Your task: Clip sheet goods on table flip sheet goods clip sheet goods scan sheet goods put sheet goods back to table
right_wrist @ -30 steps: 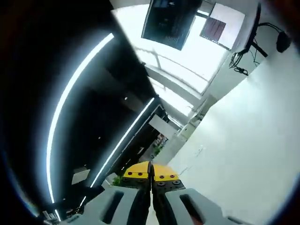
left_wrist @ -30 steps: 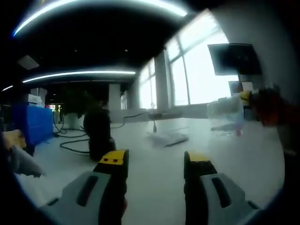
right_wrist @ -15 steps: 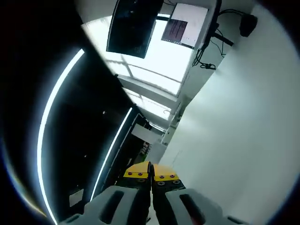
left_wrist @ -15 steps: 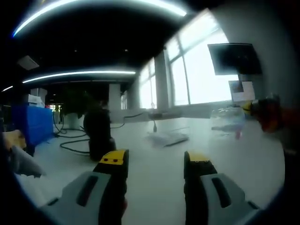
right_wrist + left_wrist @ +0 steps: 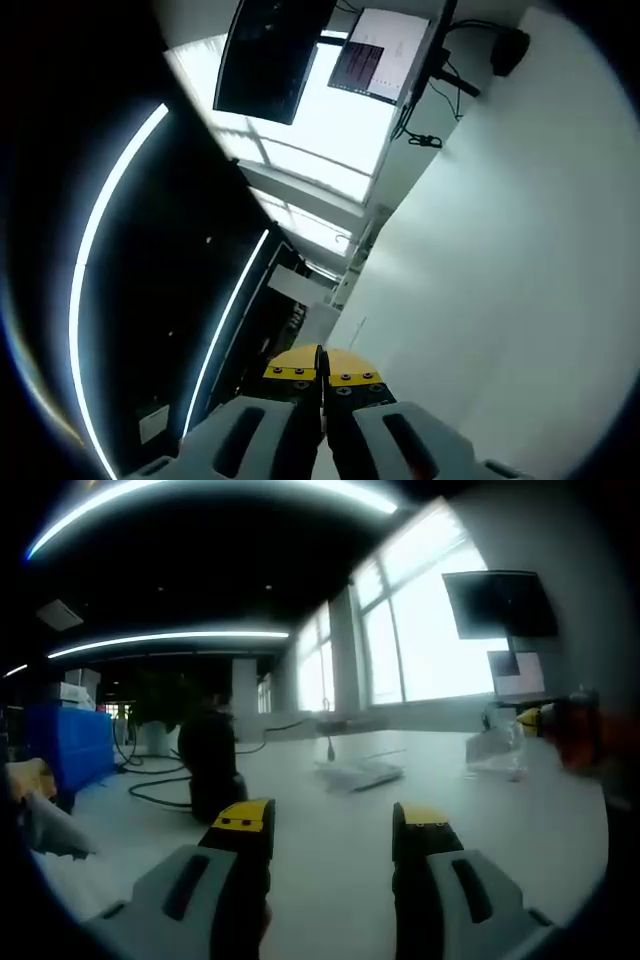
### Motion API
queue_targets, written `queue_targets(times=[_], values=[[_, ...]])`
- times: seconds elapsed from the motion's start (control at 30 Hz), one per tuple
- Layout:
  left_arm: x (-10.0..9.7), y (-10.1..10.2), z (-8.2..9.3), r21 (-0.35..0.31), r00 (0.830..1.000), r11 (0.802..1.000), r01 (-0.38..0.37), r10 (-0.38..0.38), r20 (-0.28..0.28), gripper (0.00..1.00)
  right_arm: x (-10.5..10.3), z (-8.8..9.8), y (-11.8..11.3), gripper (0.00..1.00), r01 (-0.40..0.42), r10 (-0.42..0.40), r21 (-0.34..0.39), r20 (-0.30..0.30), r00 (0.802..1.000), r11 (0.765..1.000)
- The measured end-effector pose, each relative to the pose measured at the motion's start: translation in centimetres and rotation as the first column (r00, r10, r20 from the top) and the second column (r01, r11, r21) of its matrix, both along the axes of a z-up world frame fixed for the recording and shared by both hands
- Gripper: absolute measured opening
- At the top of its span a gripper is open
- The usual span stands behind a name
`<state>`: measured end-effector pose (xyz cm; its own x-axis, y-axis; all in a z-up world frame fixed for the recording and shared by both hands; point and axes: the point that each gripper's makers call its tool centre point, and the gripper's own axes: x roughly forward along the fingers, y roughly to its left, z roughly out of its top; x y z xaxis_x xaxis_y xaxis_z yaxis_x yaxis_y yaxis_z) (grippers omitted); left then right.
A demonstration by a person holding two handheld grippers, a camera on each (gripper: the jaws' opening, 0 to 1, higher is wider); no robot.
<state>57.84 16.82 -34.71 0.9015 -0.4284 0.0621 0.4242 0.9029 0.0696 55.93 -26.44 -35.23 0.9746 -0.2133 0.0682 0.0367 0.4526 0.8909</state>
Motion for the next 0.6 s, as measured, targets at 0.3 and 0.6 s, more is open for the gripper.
queue_targets(times=[0.3,0.6], values=[[0.0,0.0,0.0,0.002,1.000,1.000,-0.001,0.001,0.001,0.39,-0.6,-0.7,0.4,0.00,0.029,-0.029,0.042,-0.006,1.000,0.999],[0.0,0.0,0.0,0.003,1.000,1.000,-0.002,0.002,0.002,0.39,-0.8,-2.3,0.8,0.00,0.041,-0.038,0.051,-0.063,0.997,0.998]])
